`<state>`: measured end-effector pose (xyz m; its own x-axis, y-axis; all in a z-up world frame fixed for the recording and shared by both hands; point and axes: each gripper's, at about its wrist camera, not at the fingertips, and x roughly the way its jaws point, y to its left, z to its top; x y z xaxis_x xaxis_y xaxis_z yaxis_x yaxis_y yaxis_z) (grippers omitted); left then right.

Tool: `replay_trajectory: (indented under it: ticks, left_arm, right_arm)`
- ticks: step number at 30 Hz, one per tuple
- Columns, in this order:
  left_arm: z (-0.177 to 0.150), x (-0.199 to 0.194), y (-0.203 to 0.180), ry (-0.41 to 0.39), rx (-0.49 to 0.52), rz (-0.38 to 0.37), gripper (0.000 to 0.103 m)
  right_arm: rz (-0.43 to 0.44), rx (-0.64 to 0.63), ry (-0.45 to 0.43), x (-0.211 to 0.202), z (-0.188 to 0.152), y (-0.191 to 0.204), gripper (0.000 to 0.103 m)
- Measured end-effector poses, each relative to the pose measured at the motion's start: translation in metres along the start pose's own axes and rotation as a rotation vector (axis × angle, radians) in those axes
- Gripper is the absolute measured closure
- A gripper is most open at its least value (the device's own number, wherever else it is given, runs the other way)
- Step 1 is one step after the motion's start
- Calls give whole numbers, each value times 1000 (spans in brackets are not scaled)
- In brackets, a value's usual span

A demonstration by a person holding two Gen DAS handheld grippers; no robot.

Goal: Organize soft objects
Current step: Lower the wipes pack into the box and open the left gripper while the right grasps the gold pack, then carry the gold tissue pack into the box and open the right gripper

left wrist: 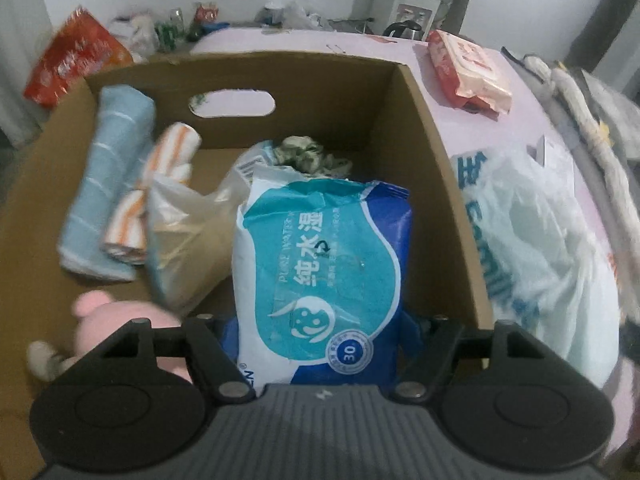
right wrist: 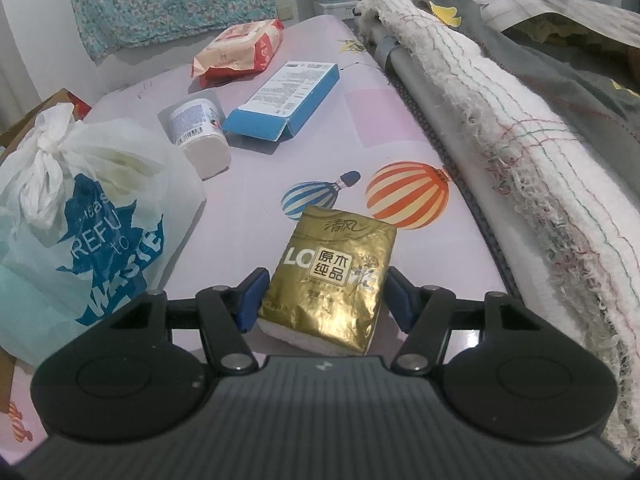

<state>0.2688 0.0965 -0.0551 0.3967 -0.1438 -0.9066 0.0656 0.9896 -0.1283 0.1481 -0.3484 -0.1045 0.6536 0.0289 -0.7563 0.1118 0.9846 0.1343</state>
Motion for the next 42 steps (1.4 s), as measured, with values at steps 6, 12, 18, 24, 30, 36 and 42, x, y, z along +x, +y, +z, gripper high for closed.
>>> replay_trajectory:
  ticks: [6, 12, 18, 24, 30, 36, 42]
  left_arm:
    - [6, 13, 10, 8, -67, -32, 23]
    - [2, 2, 16, -9, -107, -30, 29]
    - [-9, -31, 11, -57, -131, -28, 29]
    - [-26, -68, -3, -106, -111, -26, 23]
    - [-43, -99, -13, -170, -120, -25, 18]
    - [-62, -118, -16, -196, -114, 14, 15]
    - [-82, -132, -6, -228, -126, 48, 15]
  right_arm:
    - [1, -16, 6, 2, 0, 1, 41]
    - [11, 0, -3, 1, 1, -2, 42]
    - [37, 39, -16, -1, 0, -8, 43]
    - [67, 53, 31, -5, 6, -12, 32]
    - [68, 71, 53, 1, 16, -12, 13]
    - [-45, -87, 58, 7, 5, 9, 45]
    - [74, 48, 43, -16, 13, -8, 48]
